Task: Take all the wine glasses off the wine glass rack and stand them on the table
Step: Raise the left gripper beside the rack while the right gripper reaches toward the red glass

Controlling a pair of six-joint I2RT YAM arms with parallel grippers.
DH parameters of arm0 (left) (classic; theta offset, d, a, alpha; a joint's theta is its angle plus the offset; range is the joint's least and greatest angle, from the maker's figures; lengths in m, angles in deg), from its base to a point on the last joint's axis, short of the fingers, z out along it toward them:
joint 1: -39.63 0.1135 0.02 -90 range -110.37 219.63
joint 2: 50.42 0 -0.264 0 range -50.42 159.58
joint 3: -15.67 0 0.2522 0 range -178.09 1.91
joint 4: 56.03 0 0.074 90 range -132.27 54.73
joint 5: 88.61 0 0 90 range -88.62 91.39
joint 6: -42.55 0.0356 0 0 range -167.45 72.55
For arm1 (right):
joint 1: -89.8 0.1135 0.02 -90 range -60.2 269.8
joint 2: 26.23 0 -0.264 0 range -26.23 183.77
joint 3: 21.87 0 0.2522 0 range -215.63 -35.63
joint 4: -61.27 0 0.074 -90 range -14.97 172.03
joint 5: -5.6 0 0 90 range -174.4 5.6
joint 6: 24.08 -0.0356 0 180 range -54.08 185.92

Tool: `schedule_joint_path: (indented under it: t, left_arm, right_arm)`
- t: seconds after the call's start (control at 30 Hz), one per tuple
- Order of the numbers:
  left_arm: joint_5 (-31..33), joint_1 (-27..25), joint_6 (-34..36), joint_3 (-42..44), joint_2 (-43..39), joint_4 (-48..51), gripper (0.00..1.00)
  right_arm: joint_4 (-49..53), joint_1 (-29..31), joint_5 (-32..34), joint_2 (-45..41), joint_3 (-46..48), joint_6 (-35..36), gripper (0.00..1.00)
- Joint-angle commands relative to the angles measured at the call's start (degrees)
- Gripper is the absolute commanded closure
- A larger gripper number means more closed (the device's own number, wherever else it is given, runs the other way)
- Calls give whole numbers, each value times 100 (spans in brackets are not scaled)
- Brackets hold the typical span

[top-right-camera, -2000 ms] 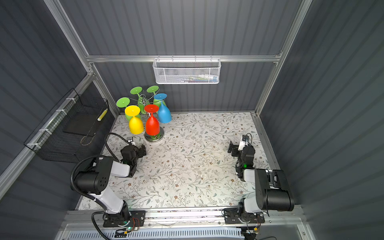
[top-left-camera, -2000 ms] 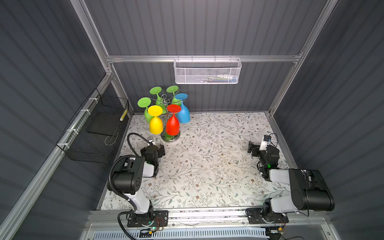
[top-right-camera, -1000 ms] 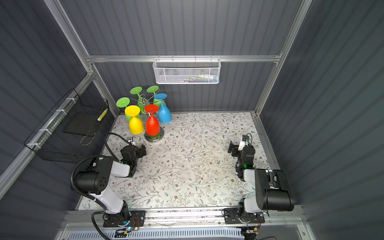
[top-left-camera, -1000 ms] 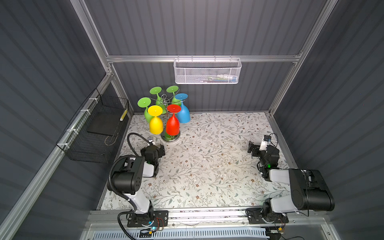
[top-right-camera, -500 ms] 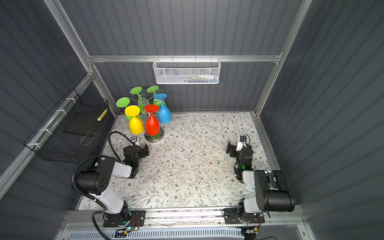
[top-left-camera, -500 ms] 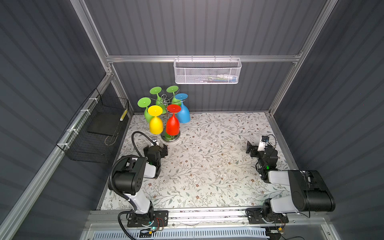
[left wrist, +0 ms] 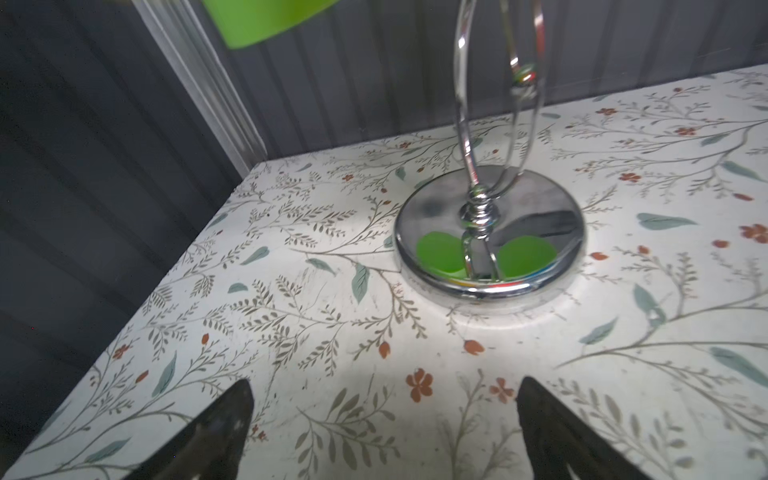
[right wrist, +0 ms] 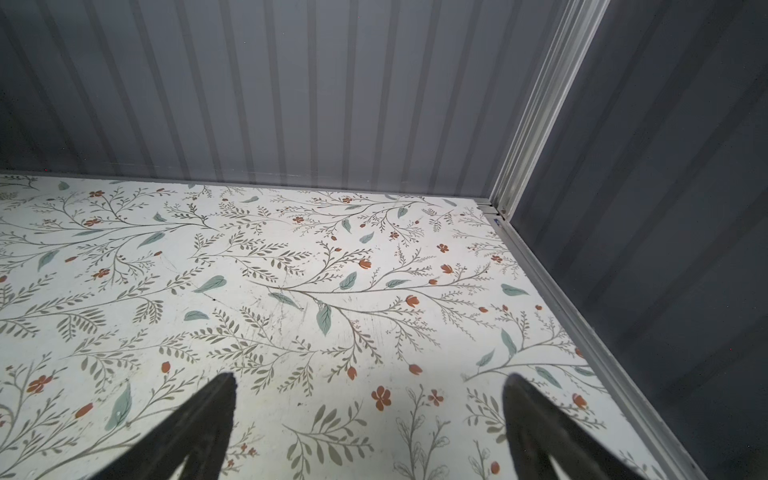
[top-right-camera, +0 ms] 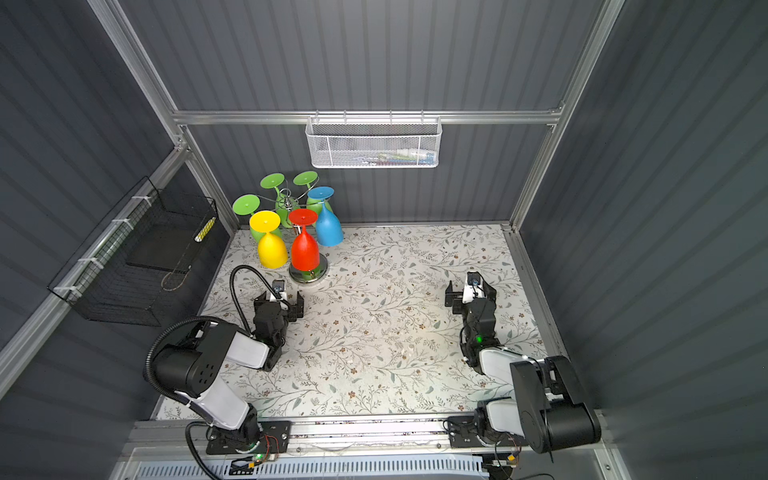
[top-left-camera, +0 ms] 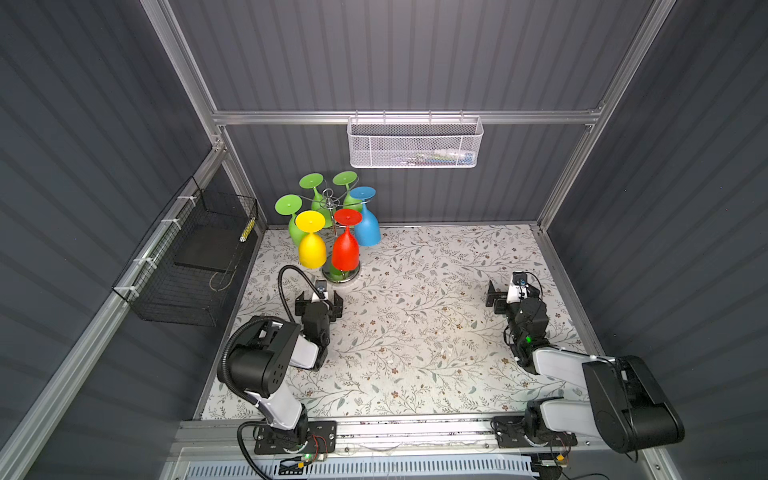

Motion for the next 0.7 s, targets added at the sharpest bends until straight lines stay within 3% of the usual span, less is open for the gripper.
schedule_joint_path:
  t: [0.0,0.5,0.6,0.67]
  left_arm:
    - [257,-319,591,42,-163,-78,1]
    - [177,-1741,2051,-39,-814,480,1]
    - [296,-2113,2030,-495,-1316,1561,1]
    - [214,-2187,1459,-1008,-1767,2649,1]
  right_arm:
    - [-143,37,261,-73,42,198,1]
    - [-120,146,987,-744,200,-5,1]
    - [60,146,1036,-801,119,-89,1]
    - [174,142,1093,-820,57,-144,1]
